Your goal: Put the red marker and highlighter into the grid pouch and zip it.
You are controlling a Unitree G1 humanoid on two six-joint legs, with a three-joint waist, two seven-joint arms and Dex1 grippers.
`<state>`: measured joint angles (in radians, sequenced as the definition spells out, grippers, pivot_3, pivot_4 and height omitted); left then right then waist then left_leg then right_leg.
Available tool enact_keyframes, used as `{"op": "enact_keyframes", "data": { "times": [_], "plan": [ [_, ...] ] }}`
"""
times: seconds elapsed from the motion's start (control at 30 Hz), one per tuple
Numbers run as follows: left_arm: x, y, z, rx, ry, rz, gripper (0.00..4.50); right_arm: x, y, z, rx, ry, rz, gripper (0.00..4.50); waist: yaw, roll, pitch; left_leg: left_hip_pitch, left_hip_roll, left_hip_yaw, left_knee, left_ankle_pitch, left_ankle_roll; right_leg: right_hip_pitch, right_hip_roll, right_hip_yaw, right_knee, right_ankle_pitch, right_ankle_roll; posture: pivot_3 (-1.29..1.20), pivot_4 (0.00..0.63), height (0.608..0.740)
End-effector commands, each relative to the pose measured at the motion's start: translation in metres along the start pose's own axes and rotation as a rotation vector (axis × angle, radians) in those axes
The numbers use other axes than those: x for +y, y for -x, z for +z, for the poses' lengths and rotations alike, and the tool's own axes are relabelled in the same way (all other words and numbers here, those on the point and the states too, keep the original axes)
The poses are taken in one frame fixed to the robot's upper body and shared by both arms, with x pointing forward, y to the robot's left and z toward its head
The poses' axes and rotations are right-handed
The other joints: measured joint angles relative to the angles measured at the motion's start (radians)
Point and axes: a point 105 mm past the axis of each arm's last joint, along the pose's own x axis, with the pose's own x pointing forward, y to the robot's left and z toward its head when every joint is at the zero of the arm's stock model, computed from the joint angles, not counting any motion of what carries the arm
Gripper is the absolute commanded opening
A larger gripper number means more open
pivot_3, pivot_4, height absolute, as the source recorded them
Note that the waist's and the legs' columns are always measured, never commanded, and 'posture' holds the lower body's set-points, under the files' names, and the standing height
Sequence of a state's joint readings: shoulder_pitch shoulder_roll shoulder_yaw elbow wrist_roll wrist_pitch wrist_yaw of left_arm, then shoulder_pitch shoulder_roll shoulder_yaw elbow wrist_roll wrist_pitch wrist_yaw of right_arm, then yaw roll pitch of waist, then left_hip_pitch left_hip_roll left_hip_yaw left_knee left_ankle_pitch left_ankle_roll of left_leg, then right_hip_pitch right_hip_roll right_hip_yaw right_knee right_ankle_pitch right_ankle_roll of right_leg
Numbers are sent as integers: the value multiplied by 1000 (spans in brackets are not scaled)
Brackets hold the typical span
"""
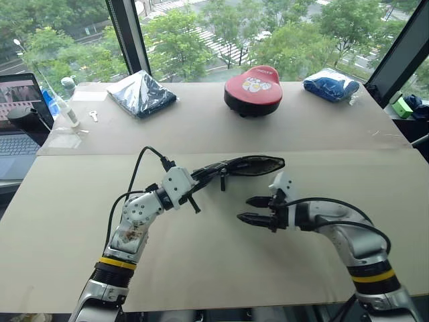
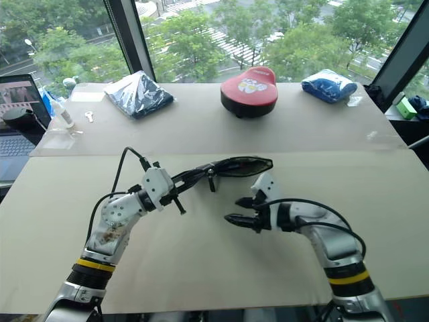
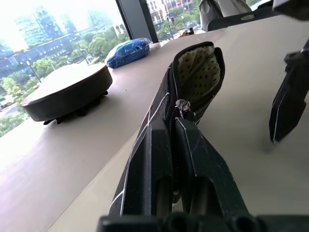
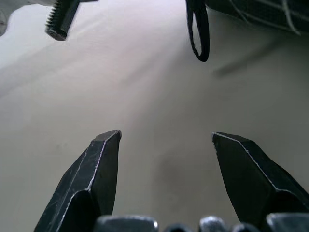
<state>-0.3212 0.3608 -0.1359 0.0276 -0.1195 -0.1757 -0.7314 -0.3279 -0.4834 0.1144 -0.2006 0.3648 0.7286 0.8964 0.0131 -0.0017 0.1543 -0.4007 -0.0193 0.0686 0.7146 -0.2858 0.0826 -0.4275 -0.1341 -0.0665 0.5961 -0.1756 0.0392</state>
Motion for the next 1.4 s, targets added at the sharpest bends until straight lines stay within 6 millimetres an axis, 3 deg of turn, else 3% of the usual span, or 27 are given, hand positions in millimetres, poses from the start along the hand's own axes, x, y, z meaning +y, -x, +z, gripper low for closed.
{"op": "enact_keyframes", "data": {
  "times": [0.03,0.33,0.67,0.77,0.9,1.03,1.23,1.4],
  "plan": [
    [5,-2,13,-48,-35,4,0,-2,-11,24,-64,65,-25,3350,-1,0,0,0,0,0,0,0,0,0,0,0,0,0,0,0,150,740],
    [4,-3,15,-51,-36,1,0,8,-30,49,-146,24,59,3350,-4,0,0,0,1,0,0,0,0,1,2,-1,-1,0,0,0,150,740],
    [4,-3,16,-53,-34,10,0,2,-45,68,-174,65,50,3350,-4,0,0,0,1,0,-1,0,0,1,3,-1,0,0,0,0,150,740],
    [4,-3,16,-53,-33,14,0,-1,-46,67,-173,67,42,2696,-4,0,0,0,0,0,-1,0,0,1,3,-1,0,0,0,0,150,740],
    [3,-3,16,-53,-31,19,0,-1,-46,65,-169,69,41,1236,-5,0,0,0,1,0,-1,0,0,1,3,-1,0,0,0,0,150,740],
    [3,-4,16,-56,-29,23,0,3,-45,67,-196,73,56,98,-5,0,0,0,1,0,-1,0,0,1,3,-1,0,0,0,0,150,740],
    [3,-6,17,-59,-27,25,0,0,-37,64,-195,75,48,98,-4,0,0,0,1,0,-1,0,0,1,3,-1,0,0,0,0,150,740],
    [3,-6,16,-61,-26,28,0,1,-12,64,-210,87,50,98,-2,0,0,0,0,0,-1,0,0,2,3,-1,0,0,0,0,150,740]
  ]
}}
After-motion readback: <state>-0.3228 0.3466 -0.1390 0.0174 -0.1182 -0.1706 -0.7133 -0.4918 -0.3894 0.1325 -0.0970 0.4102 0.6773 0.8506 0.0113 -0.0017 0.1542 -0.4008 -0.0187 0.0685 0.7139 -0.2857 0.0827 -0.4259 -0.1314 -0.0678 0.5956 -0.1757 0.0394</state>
